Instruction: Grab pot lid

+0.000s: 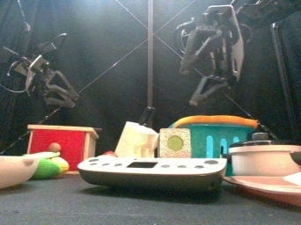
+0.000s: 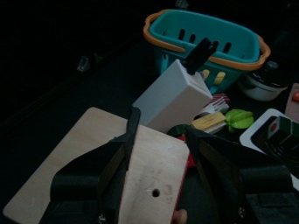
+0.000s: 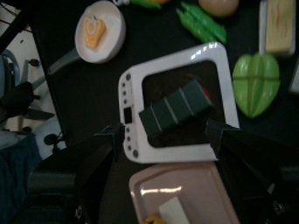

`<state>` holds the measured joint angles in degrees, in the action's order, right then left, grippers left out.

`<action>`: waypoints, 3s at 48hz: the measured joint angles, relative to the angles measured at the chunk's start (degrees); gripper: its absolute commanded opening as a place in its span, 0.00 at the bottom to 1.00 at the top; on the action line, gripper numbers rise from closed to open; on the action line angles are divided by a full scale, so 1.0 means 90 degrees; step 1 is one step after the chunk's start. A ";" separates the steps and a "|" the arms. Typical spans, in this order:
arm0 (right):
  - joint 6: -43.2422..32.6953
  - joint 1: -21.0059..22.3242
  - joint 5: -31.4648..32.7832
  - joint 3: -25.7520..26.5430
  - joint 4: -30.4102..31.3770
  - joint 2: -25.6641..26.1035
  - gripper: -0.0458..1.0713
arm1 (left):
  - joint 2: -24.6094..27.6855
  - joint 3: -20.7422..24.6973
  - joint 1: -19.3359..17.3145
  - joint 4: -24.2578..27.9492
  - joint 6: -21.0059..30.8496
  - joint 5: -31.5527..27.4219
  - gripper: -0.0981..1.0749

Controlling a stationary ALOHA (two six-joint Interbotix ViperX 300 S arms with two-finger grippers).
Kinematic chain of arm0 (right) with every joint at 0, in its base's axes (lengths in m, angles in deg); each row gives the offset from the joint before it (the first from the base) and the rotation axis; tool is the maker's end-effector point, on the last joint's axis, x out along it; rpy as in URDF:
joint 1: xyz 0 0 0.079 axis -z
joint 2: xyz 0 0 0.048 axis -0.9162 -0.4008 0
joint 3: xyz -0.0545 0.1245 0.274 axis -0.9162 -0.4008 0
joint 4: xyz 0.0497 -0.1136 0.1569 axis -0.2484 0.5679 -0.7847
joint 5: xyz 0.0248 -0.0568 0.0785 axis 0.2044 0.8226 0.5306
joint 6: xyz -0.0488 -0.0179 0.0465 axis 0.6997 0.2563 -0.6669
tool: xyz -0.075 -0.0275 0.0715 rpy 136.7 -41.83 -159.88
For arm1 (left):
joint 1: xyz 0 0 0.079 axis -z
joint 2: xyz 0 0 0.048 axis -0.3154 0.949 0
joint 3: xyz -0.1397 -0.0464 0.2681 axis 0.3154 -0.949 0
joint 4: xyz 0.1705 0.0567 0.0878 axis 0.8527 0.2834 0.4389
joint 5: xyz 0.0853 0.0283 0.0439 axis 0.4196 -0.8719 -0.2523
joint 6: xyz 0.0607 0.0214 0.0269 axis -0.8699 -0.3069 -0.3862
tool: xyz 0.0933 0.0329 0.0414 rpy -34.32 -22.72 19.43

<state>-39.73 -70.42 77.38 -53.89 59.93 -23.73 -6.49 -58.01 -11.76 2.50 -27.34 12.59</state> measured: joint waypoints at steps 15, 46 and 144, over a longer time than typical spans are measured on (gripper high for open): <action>-0.0010 -0.0381 0.0742 -0.0313 -0.1504 0.0527 0.96 | 0.0000 0.0000 0.0000 -0.0010 0.0000 0.0000 0.82; -0.0127 0.0146 0.3779 0.0264 -0.2422 0.0850 0.95 | 0.0000 0.0000 0.0010 -0.0010 0.0000 0.0010 0.82; -0.4395 0.0059 0.3330 -0.1055 0.2393 0.0742 0.78 | 0.0000 -0.0029 0.0010 -0.0020 0.0010 0.0000 0.82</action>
<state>-79.28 -69.89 107.35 -63.39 81.46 -17.05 -6.49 -58.28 -11.68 2.33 -27.25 12.59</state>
